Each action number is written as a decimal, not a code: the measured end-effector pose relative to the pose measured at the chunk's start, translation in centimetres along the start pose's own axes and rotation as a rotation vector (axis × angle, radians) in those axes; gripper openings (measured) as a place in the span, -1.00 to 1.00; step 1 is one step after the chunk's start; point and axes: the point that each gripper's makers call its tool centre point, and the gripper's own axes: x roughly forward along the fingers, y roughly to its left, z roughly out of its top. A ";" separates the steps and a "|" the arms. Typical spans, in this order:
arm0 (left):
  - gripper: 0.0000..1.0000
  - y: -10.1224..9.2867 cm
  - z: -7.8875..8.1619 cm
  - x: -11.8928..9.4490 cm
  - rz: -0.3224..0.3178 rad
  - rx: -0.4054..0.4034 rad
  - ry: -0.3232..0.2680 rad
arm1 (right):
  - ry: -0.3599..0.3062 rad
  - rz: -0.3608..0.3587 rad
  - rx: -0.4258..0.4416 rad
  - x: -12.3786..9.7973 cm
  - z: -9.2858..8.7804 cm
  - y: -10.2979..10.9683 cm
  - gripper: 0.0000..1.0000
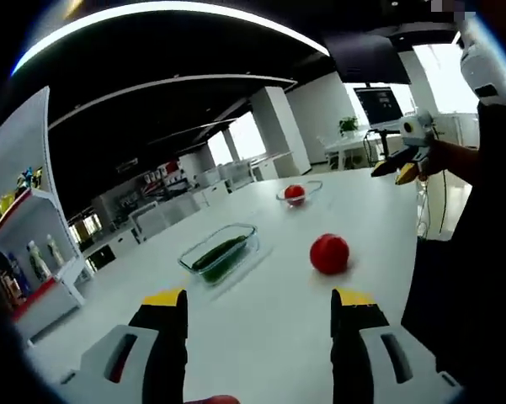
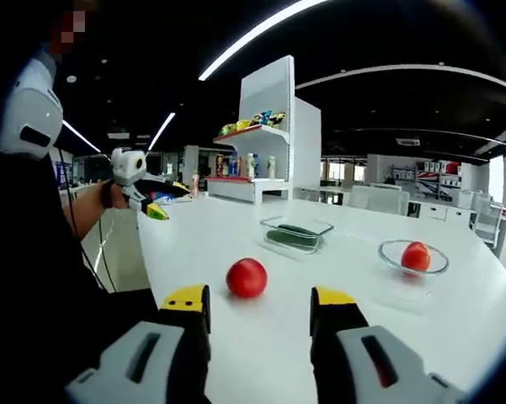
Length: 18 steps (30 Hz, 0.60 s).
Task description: Sort the scattered tomatoes and cucumbers on the table and place them into their respective storage containers
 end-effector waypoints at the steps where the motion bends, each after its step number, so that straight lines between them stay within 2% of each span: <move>1: 0.37 -0.7 0.0 -0.3 -0.025 -0.023 0.000 | 0.012 -0.010 -0.009 0.0 -0.2 -0.2 -0.07; 3: 0.40 -2.0 0.0 -0.6 -0.076 -0.084 0.000 | 0.025 -0.014 -0.015 0.1 -0.5 -0.2 -0.07; 7: 0.39 -3.0 -0.3 -1.5 -0.068 -0.087 -0.019 | 0.039 -0.010 -0.005 0.1 -0.8 -0.1 -0.04; 11: 0.39 -3.3 0.4 -2.3 -0.094 -0.140 -0.074 | 0.048 -0.013 -0.006 0.0 -0.7 -0.4 0.05; 14: 0.39 -2.9 1.6 -2.7 -0.100 -0.135 -0.116 | 0.029 -0.013 0.008 0.2 -0.4 -0.6 0.11; 16: 0.38 -2.6 1.8 -2.6 -0.098 -0.136 -0.123 | 0.025 -0.006 0.012 0.8 -0.4 -0.5 0.17; 18: 0.38 -2.6 1.8 -2.5 -0.105 -0.132 -0.124 | 0.066 0.030 0.002 2.0 -1.4 0.3 0.19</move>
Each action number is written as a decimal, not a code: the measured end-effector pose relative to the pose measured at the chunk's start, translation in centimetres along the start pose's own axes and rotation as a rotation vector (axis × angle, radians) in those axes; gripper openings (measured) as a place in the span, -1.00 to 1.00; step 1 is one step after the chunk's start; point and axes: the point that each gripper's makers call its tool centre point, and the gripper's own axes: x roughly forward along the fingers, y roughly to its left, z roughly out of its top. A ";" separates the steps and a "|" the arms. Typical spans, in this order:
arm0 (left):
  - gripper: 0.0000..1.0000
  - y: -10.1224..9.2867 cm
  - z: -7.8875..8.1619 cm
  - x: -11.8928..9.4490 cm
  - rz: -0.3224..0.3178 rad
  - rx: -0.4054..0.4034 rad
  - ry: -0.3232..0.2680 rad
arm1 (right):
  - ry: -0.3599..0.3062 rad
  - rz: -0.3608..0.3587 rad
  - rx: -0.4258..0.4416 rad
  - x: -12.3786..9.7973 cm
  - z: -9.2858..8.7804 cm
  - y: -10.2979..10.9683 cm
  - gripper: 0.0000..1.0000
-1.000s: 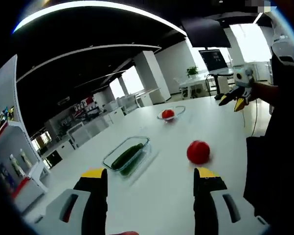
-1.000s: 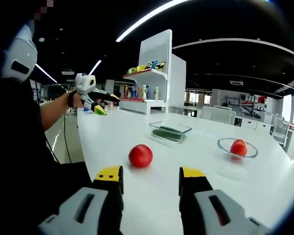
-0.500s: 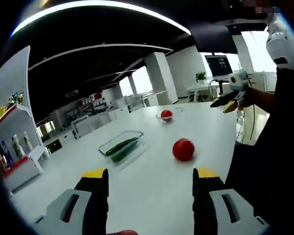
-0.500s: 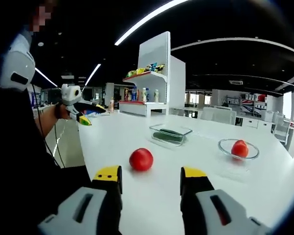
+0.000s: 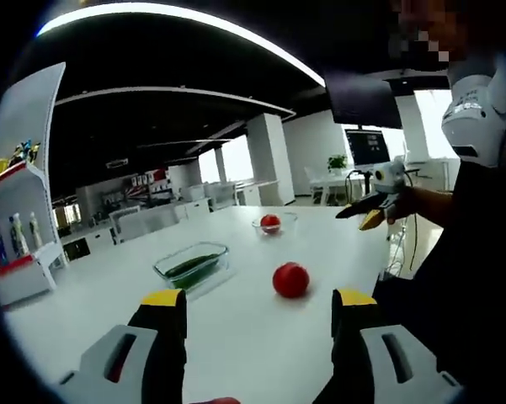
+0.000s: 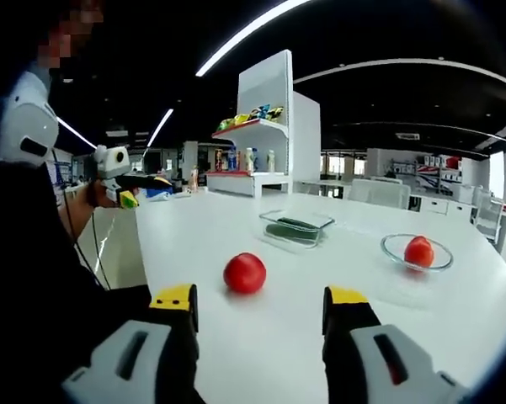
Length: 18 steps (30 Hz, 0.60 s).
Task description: Sort the scattered tomatoes and cucumbers on the table and place them into their respective storage containers
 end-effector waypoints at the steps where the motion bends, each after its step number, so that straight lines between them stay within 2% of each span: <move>1: 0.38 0.0 -0.2 0.0 -0.002 0.003 0.003 | 0.035 0.013 0.008 0.6 -0.8 0.2 0.21; 2: 0.38 0.1 -0.3 0.0 0.001 0.004 0.004 | 0.067 0.023 0.009 1.4 -1.5 0.5 0.24; 4: 0.37 0.4 -0.5 0.0 0.010 0.004 0.001 | 0.088 0.036 -0.019 2.5 -2.1 0.9 0.30; 7: 0.36 0.9 -0.7 0.0 0.026 -0.004 -0.001 | 0.079 0.053 -0.016 4.2 -2.1 1.4 0.33; 12: 0.34 1.1 -1.1 -0.4 0.034 0.000 0.008 | 0.036 0.074 -0.020 6.3 -1.2 1.1 0.35; 18: 0.34 1.4 -1.0 -1.0 0.045 -0.012 0.006 | 0.058 0.108 -0.054 8.1 -1.9 1.3 0.39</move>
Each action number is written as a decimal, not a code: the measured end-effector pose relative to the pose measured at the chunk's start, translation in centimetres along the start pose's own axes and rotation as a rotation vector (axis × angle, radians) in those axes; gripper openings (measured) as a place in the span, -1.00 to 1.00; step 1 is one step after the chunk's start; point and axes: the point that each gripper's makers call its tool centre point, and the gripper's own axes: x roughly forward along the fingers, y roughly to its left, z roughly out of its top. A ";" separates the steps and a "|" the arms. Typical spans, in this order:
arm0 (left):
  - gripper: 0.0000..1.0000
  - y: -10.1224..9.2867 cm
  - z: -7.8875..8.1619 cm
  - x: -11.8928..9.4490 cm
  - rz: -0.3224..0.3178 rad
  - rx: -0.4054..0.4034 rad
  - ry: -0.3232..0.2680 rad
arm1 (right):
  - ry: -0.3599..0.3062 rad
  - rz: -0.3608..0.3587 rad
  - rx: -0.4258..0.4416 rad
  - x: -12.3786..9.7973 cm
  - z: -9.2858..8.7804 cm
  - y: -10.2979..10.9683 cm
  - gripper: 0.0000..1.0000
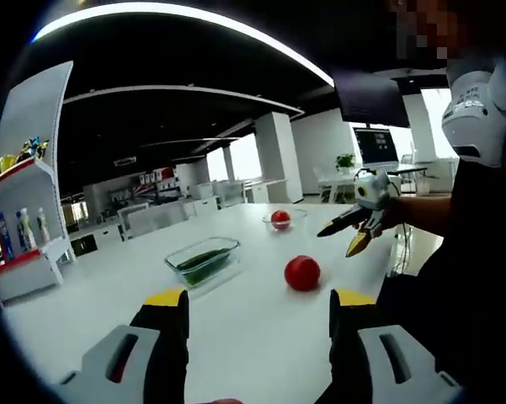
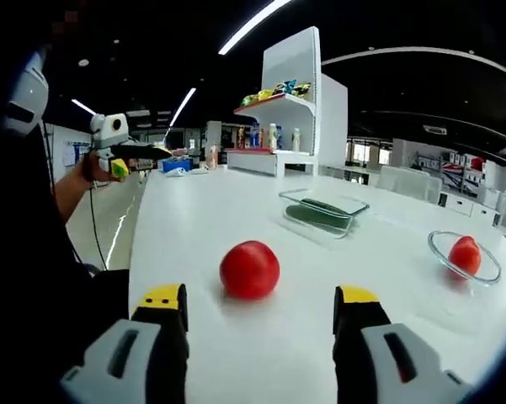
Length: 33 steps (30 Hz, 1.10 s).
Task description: Sort the scattered tomatoes and cucumbers on the table and place them into their respective storage containers
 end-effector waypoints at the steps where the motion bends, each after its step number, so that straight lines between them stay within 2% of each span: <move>1: 0.34 -0.1 0.0 -0.1 -0.002 -0.002 0.000 | 0.000 0.007 0.001 0.3 0.0 0.0 0.40; 13: 0.39 -0.9 -1.5 0.6 -0.040 -0.018 0.055 | 0.024 0.079 -0.018 4.5 -0.6 0.3 0.43; 21: 0.35 -0.5 -2.4 0.5 -0.032 -0.029 0.079 | 0.036 0.133 -0.067 7.4 -0.7 2.2 0.41; 27: 0.35 -1.0 -2.3 0.5 -0.059 -0.024 0.071 | 0.046 0.145 -0.084 8.3 -0.7 2.7 0.38; 30: 0.35 -1.1 -2.4 0.5 -0.069 -0.017 0.076 | 0.046 0.147 -0.081 8.4 -0.8 2.7 0.35; 31: 0.35 -0.6 -2.7 0.4 -0.066 -0.023 0.076 | 0.050 0.146 -0.078 8.8 -1.1 2.8 0.19; 33: 0.35 -0.8 -2.7 0.4 -0.077 -0.031 0.069 | 0.061 0.152 -0.083 9.1 -1.6 2.8 0.18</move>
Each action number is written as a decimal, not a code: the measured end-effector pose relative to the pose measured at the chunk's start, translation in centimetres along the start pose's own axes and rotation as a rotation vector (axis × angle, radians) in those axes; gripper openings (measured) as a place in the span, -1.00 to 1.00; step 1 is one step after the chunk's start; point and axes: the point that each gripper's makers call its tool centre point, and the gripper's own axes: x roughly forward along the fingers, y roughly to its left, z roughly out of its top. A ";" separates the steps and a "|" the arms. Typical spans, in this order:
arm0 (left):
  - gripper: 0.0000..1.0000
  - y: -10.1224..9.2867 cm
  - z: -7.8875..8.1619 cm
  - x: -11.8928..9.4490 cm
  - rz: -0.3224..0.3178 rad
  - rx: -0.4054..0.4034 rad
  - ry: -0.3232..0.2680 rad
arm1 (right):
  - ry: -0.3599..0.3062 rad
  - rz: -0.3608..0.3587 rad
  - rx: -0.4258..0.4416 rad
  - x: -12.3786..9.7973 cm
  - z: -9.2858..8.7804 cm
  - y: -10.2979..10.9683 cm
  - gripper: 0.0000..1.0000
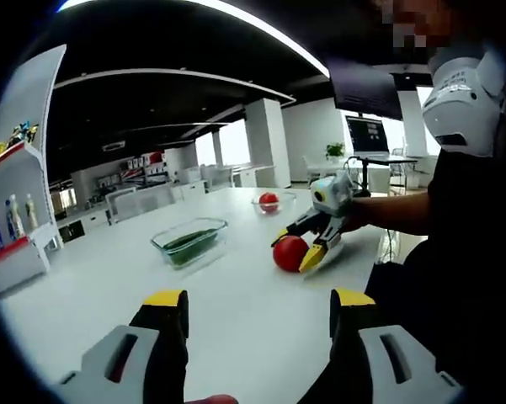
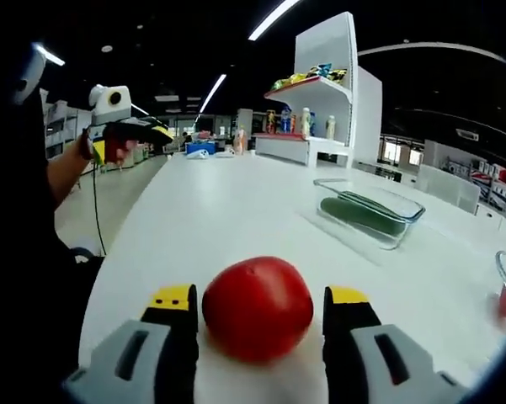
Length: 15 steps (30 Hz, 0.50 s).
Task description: Sort the scattered tomatoes and cucumbers on the table and place them into their respective storage containers
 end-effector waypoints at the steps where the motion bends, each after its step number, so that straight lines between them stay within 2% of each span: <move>1: 0.35 -0.1 0.0 0.0 -0.003 0.000 -0.001 | 0.002 0.001 -0.001 0.0 -0.1 0.0 0.18; 5: 0.35 -0.7 -0.1 0.2 -0.034 0.008 -0.005 | 0.025 -0.002 -0.021 0.3 -0.7 0.0 0.18; 8: 0.39 -0.3 -0.5 0.3 -0.027 0.009 0.001 | 0.032 0.001 -0.062 0.5 -0.8 0.2 0.18; 11: 0.39 0.7 -1.1 0.0 0.003 0.003 0.015 | 0.027 -0.001 -0.065 0.5 -0.6 0.1 0.15; 15: 0.39 1.1 -1.2 -0.3 0.018 -0.014 0.004 | 0.026 -0.006 -0.066 0.6 -0.5 0.1 0.07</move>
